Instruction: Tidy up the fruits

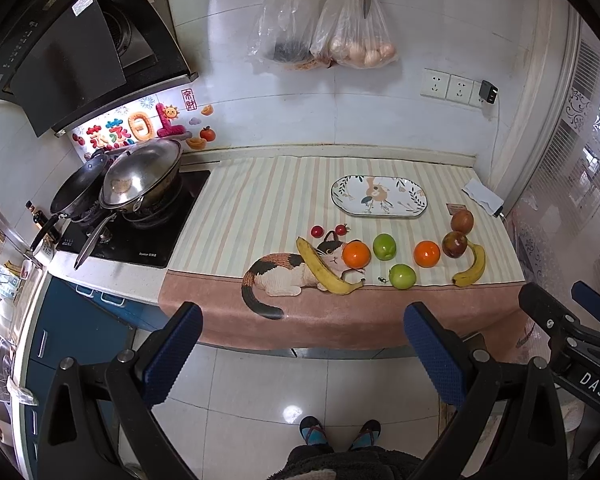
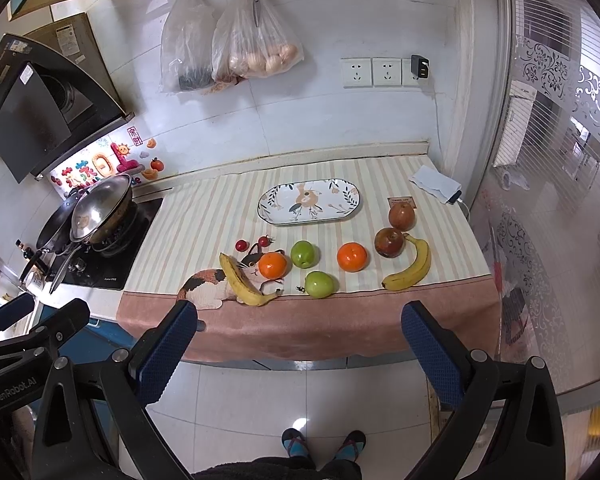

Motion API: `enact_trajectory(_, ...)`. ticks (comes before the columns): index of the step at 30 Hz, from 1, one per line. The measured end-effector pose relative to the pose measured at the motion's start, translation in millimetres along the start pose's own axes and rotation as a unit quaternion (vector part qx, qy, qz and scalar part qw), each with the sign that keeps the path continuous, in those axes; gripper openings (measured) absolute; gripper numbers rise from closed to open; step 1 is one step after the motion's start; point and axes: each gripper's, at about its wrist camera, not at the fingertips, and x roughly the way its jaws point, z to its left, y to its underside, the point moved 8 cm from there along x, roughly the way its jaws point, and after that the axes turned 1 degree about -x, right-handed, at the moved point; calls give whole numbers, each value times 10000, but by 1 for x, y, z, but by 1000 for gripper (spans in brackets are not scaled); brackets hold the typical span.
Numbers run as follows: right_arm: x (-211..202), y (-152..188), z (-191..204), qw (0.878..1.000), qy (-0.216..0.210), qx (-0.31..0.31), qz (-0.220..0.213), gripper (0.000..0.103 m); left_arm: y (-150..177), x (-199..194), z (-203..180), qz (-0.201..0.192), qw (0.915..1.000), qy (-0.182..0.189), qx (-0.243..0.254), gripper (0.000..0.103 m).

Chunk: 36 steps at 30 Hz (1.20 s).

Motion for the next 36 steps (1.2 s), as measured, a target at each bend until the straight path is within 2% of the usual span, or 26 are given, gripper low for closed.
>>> enact_trajectory(13, -3, -7, -3, 10000, 38, 13, -34, 103, -7, -3, -8, -100, 9995, 291, 109, 103)
enact_trajectory(36, -7, -9, -3, 9999, 85, -17, -123, 103, -14, -8, -7, -169, 9994, 277, 104, 103)
